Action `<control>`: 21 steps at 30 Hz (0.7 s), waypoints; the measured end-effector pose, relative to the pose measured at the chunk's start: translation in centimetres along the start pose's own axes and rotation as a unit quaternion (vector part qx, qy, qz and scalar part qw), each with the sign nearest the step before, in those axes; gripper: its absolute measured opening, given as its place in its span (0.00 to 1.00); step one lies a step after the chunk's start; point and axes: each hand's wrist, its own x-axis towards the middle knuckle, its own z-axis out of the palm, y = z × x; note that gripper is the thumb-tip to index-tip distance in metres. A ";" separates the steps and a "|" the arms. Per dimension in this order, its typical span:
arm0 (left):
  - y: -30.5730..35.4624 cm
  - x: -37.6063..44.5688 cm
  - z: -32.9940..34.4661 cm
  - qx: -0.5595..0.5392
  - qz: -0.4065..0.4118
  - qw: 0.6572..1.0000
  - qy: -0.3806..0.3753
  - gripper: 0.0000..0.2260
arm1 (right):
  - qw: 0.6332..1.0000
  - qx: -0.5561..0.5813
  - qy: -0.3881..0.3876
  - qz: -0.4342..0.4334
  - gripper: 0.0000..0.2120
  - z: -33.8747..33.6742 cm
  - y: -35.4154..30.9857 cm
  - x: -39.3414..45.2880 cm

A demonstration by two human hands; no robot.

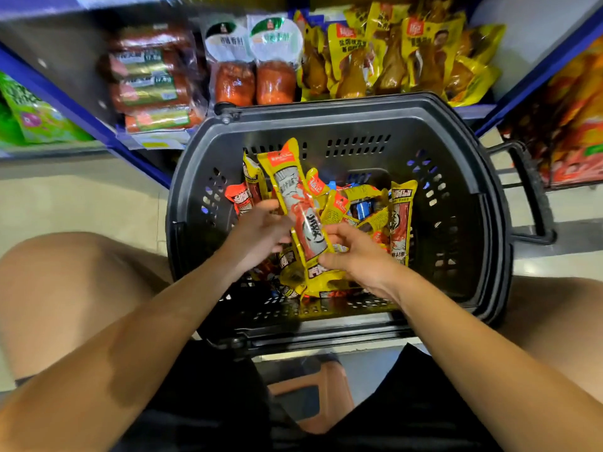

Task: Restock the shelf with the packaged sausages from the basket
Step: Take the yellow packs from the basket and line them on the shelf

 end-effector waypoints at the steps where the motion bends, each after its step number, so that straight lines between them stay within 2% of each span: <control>1: -0.3 0.0 0.4 -0.011 -0.002 1.000 -0.012 0.06 | 0.999 -0.051 0.004 -0.018 0.19 0.6 0.2 0.4; 3: -1.0 0.2 0.6 -0.036 -0.008 0.999 -0.005 0.08 | 0.991 -0.128 0.000 -0.046 0.21 1.8 0.6 1.3; 7: -1.9 1.4 -0.6 -0.071 -0.049 0.996 0.015 0.17 | 0.990 -0.125 -0.032 -0.049 0.18 1.7 1.1 3.4; 12: -2.9 2.3 -1.5 0.028 -0.060 0.996 0.054 0.21 | 0.975 -0.172 0.141 0.021 0.16 -1.5 2.1 7.2; 13: -3.0 2.4 -1.5 0.040 -0.060 0.996 0.058 0.21 | 0.972 -0.164 0.158 0.051 0.18 -1.7 2.4 8.0; 17: -3.4 2.5 -2.0 0.063 -0.060 0.994 0.062 0.21 | 0.944 -0.211 0.208 0.145 0.40 -0.4 3.4 11.0; 21: -4.0 2.8 -2.5 0.066 -0.063 0.995 0.050 0.21 | 0.919 -0.265 0.246 0.156 0.44 1.3 3.4 12.4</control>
